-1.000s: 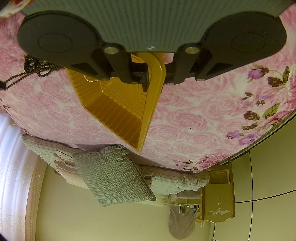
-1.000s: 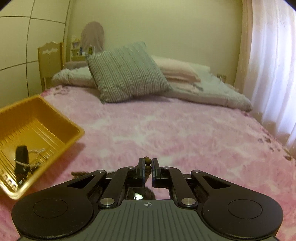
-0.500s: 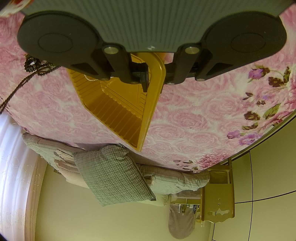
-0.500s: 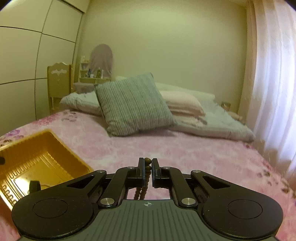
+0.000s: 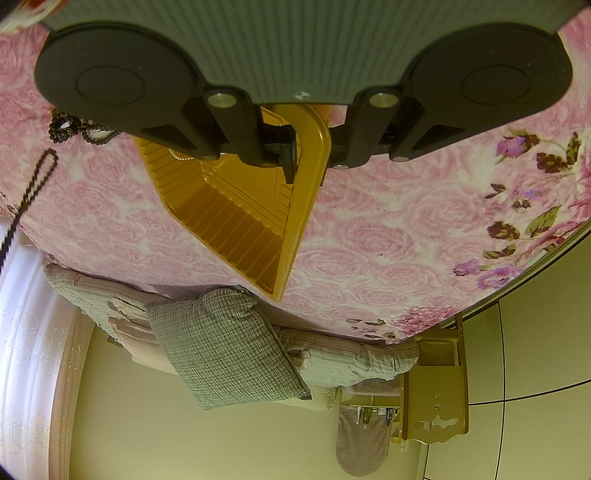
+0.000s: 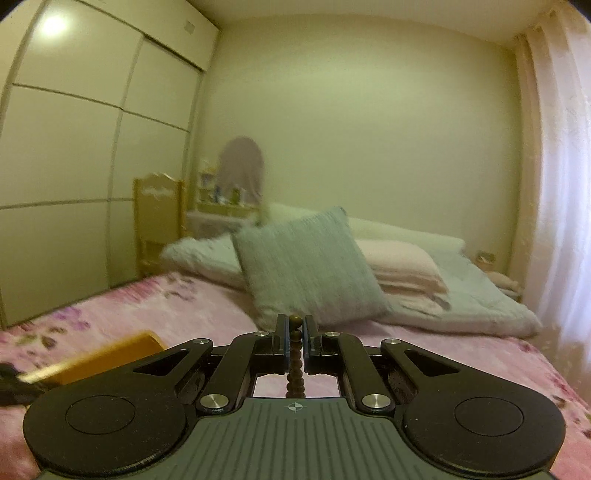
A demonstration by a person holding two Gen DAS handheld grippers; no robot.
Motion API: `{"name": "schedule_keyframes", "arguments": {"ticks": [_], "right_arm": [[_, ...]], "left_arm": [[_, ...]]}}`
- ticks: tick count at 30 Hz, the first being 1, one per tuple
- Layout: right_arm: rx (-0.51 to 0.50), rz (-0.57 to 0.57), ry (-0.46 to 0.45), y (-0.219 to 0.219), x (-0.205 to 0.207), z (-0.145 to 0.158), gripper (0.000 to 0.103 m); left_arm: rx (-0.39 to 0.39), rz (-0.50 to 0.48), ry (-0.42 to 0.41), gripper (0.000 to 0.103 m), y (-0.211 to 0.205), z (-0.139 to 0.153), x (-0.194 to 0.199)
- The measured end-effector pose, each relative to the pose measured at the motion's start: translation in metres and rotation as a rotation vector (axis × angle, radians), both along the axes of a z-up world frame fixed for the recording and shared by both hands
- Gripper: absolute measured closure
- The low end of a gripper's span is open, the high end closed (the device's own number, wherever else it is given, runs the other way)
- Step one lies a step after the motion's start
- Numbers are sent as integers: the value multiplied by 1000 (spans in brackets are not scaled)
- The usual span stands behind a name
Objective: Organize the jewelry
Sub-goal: 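Lift the bead strand and carry it over the yellow tray, then open the right tool to drop the strand into the tray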
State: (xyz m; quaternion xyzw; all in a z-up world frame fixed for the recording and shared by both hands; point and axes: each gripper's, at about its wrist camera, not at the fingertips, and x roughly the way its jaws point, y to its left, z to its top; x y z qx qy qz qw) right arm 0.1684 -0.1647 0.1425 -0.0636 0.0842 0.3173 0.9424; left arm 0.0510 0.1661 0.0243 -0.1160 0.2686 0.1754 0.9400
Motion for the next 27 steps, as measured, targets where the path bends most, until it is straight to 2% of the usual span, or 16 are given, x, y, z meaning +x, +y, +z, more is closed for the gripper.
{"name": "schedule_keyframes", "arguments": {"ticks": [7, 11, 19, 23, 27], "right_arm": [[66, 136, -8, 35, -8, 21, 96], [58, 200, -5, 67, -5, 20, 96], [2, 275, 141, 127, 17, -22, 96], [-25, 302, 236, 141, 23, -47, 96], [-73, 312, 287, 154, 31, -67, 96]], "left_arm": [[-1, -1, -1, 97, 0, 0, 1], [-4, -1, -1, 97, -1, 1, 2], [-6, -3, -7, 97, -5, 2, 2], [-7, -2, -8, 97, -5, 2, 3], [-11, 0, -8, 97, -6, 3, 2]]}}
